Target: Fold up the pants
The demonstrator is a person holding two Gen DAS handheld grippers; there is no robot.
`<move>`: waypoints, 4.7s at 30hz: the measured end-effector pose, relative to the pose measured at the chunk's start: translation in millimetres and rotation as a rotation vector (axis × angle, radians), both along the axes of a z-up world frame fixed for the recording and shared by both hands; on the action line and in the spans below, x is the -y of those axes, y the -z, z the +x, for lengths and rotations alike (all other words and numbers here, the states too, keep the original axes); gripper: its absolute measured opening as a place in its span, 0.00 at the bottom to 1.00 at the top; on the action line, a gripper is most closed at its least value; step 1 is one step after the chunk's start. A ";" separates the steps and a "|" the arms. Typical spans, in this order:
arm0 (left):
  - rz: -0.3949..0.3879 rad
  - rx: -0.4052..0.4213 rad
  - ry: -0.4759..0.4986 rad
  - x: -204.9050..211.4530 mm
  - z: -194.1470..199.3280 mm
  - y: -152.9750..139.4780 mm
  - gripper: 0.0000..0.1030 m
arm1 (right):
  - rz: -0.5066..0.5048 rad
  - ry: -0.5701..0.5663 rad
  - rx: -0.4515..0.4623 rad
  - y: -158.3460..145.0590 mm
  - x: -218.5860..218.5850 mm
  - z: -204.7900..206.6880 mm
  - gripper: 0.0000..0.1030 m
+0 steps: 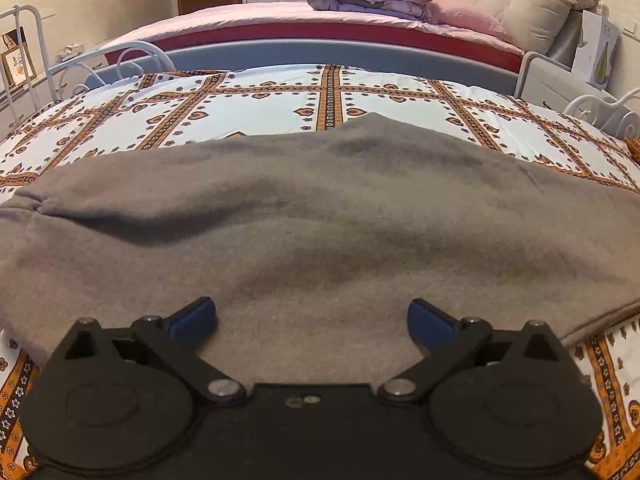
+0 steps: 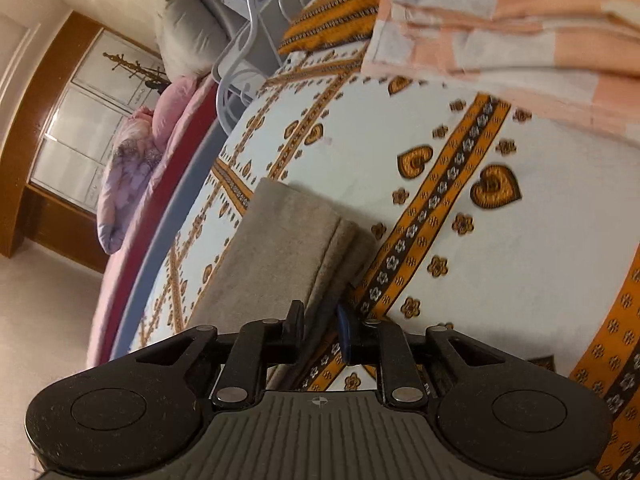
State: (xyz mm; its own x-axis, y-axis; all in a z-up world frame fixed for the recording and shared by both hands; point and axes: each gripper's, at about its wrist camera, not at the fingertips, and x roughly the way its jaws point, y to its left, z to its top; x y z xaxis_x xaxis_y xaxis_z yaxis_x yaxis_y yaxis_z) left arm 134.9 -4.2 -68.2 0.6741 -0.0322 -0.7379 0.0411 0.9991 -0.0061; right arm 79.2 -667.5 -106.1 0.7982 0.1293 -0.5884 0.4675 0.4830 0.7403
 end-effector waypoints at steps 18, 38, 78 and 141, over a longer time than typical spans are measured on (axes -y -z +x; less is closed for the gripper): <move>-0.003 -0.008 0.088 49.2 -5.3 2.2 0.94 | -0.041 -0.032 0.035 -10.8 -7.7 -0.1 0.18; -0.023 0.055 -0.225 -134.6 -21.5 -60.2 0.90 | -0.091 -0.104 0.008 -13.9 -24.5 14.0 0.18; 0.000 0.124 -0.259 -130.0 -12.4 -60.6 0.90 | 0.065 -0.011 0.011 4.6 -7.9 7.5 0.40; 0.081 0.041 -0.038 -53.8 -10.1 -51.0 0.89 | -0.500 -0.473 0.277 -109.7 -218.9 45.7 0.10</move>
